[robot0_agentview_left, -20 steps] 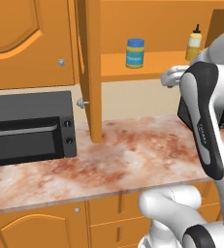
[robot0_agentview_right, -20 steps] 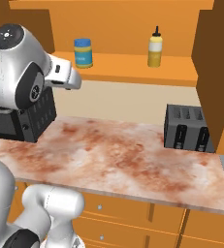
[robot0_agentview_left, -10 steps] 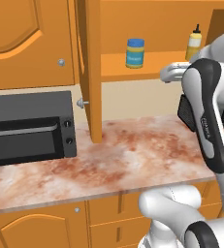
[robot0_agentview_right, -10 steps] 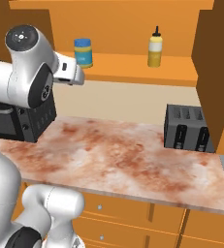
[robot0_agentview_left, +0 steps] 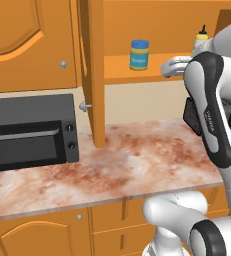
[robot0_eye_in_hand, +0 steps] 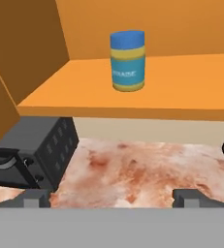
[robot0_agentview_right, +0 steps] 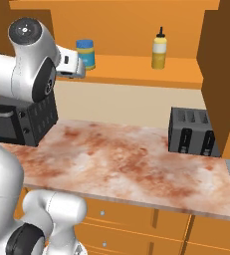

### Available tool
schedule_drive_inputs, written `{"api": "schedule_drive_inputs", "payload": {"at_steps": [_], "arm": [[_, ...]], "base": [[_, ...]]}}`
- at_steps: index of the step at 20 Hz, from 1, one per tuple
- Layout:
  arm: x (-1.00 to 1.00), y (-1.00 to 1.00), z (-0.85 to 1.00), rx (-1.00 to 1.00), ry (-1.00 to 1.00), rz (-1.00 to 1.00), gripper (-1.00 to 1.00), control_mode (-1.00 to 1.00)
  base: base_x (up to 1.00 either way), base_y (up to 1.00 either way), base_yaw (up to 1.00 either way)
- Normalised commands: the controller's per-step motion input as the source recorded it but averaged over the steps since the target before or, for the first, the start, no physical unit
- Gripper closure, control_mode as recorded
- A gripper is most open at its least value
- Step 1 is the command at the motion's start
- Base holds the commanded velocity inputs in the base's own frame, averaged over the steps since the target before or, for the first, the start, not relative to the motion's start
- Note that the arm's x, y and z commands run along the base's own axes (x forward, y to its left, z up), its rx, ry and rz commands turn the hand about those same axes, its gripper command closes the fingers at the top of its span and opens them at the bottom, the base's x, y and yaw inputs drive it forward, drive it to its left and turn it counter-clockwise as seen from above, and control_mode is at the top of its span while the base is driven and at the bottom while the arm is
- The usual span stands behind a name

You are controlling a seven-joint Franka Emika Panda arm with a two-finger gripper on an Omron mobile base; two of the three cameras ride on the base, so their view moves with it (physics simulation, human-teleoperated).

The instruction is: Move the mayonnaise and mustard from the cabinet to the dining counter.

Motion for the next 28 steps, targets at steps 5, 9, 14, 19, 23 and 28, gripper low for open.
{"api": "schedule_drive_inputs", "payload": {"at_steps": [5, 9, 14, 19, 23, 28], "arm": [[0.30, 0.29, 0.06, 0.00, -0.13, 0.00, -1.00, -1.00], [0.31, 0.21, 0.04, 0.01, -0.19, 0.00, -1.00, -1.00], [0.37, 0.04, 0.15, 0.00, -0.06, 0.00, -1.00, -1.00], [0.28, 0.00, 0.30, 0.00, 0.04, 0.00, -1.00, -1.00], [0.24, 0.00, 0.28, 0.00, 0.10, 0.00, -1.00, -1.00], [0.29, 0.00, 0.06, -0.02, 0.03, 0.00, -1.00, -1.00]], "base": [[0.00, 0.00, 0.00], [0.00, 0.00, 0.00], [0.00, 0.00, 0.00], [0.00, 0.00, 0.00], [0.00, 0.00, 0.00], [0.00, 0.00, 0.00]]}}
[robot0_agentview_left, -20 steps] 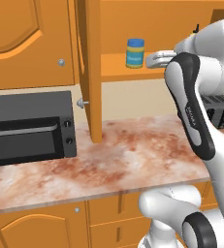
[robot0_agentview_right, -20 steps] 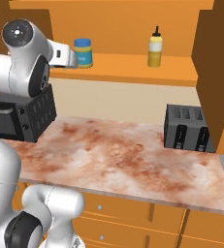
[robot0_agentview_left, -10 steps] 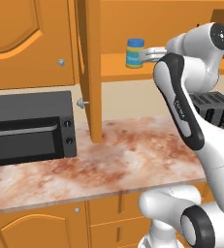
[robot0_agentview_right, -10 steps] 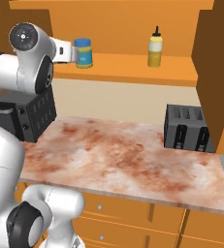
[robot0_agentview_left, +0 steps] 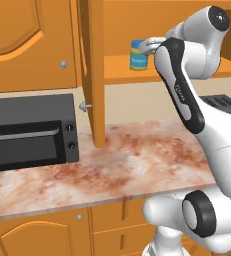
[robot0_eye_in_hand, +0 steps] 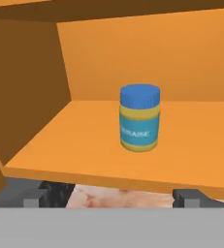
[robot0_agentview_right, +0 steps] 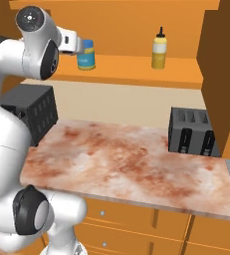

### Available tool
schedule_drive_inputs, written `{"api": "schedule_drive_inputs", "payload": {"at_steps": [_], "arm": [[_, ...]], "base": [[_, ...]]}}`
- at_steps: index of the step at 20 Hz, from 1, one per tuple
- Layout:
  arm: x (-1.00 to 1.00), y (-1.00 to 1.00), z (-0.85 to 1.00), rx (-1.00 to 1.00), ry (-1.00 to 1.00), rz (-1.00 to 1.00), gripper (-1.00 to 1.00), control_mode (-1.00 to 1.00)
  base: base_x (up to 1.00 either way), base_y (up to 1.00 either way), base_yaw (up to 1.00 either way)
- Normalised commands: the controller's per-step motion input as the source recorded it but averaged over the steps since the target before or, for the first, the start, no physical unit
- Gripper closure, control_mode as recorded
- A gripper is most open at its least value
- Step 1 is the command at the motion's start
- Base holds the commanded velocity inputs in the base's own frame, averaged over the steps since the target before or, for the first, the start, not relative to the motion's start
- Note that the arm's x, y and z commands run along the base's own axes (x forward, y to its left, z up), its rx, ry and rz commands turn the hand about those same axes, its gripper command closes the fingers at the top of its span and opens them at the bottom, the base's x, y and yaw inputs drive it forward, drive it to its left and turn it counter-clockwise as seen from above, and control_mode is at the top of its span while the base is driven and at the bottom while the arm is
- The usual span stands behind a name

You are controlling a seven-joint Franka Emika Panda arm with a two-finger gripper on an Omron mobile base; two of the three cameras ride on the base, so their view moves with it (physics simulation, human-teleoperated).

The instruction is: Move the mayonnaise and mustard from the cabinet to the dining counter.

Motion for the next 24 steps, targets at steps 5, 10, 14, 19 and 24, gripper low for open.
{"api": "schedule_drive_inputs", "payload": {"at_steps": [5, 10, 14, 19, 24], "arm": [[0.32, 0.00, -0.03, -0.07, -0.01, -0.04, -1.00, -1.00], [0.24, 0.00, -0.02, -0.06, -0.03, -0.05, -1.00, -1.00], [0.18, 0.00, 0.00, -0.02, 0.00, -0.05, -1.00, -1.00], [0.07, 0.00, 0.00, 0.01, 0.00, -0.01, -1.00, -1.00], [0.08, 0.00, 0.00, 0.05, -0.02, 0.00, -1.00, -1.00]], "base": [[0.00, 0.00, 0.00], [0.00, 0.00, 0.00], [0.00, 0.00, 0.00], [0.00, 0.00, 0.00], [0.00, 0.00, 0.00]]}}
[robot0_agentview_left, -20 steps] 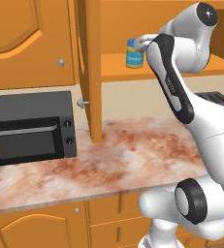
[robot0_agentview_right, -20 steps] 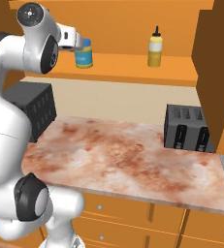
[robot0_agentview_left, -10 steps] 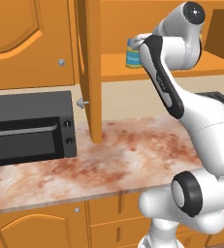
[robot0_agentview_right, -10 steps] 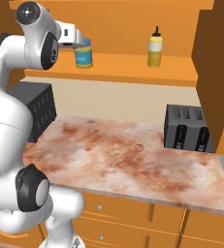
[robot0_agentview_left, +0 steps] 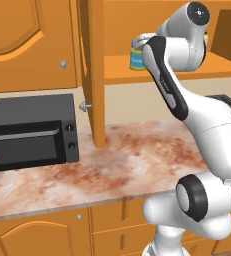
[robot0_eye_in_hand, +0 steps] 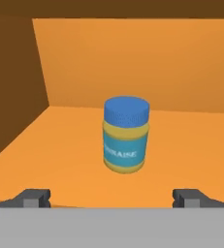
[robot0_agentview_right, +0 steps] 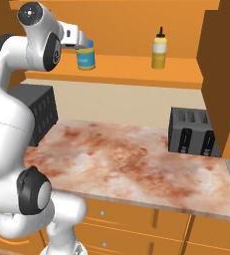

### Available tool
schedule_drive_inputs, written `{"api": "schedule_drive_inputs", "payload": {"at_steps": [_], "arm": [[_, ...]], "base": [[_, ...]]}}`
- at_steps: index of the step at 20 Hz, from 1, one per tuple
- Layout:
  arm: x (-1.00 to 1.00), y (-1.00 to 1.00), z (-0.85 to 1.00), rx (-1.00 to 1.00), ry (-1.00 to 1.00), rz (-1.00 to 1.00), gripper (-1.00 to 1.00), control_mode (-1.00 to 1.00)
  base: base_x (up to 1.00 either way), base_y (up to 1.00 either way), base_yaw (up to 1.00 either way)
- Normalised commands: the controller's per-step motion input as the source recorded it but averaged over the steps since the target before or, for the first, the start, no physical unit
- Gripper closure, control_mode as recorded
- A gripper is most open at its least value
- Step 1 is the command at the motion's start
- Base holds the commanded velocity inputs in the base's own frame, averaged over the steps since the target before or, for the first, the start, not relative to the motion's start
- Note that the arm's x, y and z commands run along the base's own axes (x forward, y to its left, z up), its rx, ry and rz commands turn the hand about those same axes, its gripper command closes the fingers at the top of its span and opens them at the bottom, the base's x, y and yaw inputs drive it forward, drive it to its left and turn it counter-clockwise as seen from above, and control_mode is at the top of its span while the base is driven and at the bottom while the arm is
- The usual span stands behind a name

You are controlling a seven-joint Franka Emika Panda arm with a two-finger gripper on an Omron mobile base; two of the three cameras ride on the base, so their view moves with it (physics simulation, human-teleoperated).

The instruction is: Move the mayonnaise and mustard from the cabinet to the dining counter.

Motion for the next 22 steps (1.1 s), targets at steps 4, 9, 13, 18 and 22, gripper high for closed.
{"api": "schedule_drive_inputs", "payload": {"at_steps": [4, 9, 13, 18, 22], "arm": [[0.18, 0.00, -0.01, 0.02, -0.01, 0.00, -1.00, -1.00], [0.18, 0.00, -0.05, 0.00, 0.00, -0.01, -1.00, -1.00], [0.19, -0.04, -0.01, 0.00, 0.00, -0.04, -1.00, -1.00], [0.18, -0.05, -0.02, 0.00, 0.00, -0.03, -1.00, -1.00], [0.14, -0.02, -0.13, 0.00, -0.02, -0.01, -1.00, -1.00]], "base": [[0.00, 0.00, 0.00], [0.00, 0.00, 0.00], [0.00, 0.00, 0.00], [0.00, 0.00, 0.00], [0.00, 0.00, 0.00]]}}
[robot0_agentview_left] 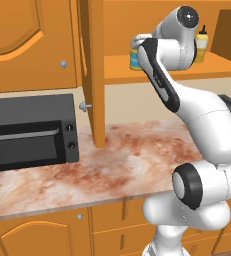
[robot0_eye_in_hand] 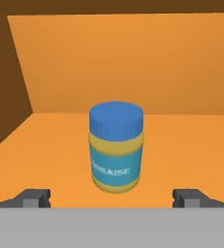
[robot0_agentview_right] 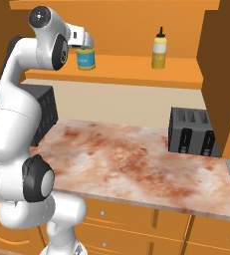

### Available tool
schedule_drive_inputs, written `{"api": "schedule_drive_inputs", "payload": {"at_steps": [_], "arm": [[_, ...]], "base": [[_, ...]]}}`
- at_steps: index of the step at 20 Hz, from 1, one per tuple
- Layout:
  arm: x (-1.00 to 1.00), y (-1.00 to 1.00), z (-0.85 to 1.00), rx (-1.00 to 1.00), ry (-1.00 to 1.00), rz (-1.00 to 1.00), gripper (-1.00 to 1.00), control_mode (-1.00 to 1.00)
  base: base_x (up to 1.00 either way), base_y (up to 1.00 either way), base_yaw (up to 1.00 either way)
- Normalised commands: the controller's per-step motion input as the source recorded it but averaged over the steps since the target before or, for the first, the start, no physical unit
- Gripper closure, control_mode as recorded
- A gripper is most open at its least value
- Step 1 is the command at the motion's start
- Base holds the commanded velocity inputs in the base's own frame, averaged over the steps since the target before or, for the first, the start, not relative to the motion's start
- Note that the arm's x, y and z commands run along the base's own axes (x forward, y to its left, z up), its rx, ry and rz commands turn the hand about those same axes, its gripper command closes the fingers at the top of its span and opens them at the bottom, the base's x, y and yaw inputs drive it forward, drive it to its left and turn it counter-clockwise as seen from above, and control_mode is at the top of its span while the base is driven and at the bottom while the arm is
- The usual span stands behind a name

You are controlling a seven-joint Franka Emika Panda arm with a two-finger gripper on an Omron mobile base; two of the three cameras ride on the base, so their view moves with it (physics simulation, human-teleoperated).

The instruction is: Move the mayonnaise and mustard from the cabinet to the dining counter.

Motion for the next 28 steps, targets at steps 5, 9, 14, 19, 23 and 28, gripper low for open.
{"api": "schedule_drive_inputs", "payload": {"at_steps": [5, 9, 14, 19, 23, 28], "arm": [[0.06, 0.00, -0.07, 0.00, -0.07, 0.00, -1.00, -1.00], [0.04, 0.00, 0.00, 0.00, -0.06, 0.00, -1.00, -1.00], [0.07, -0.01, 0.00, 0.00, -0.01, -0.01, -1.00, -1.00], [0.12, -0.04, 0.00, -0.01, 0.00, -0.01, -1.00, -1.00], [0.16, -0.03, 0.00, 0.00, 0.00, 0.00, -1.00, -1.00], [0.21, 0.00, 0.00, -0.01, 0.00, 0.00, -1.00, -1.00]], "base": [[0.00, 0.00, 0.00], [0.00, 0.00, 0.00], [0.00, 0.00, 0.00], [0.00, 0.00, 0.00], [0.00, 0.00, 0.00], [0.00, 0.00, 0.00]]}}
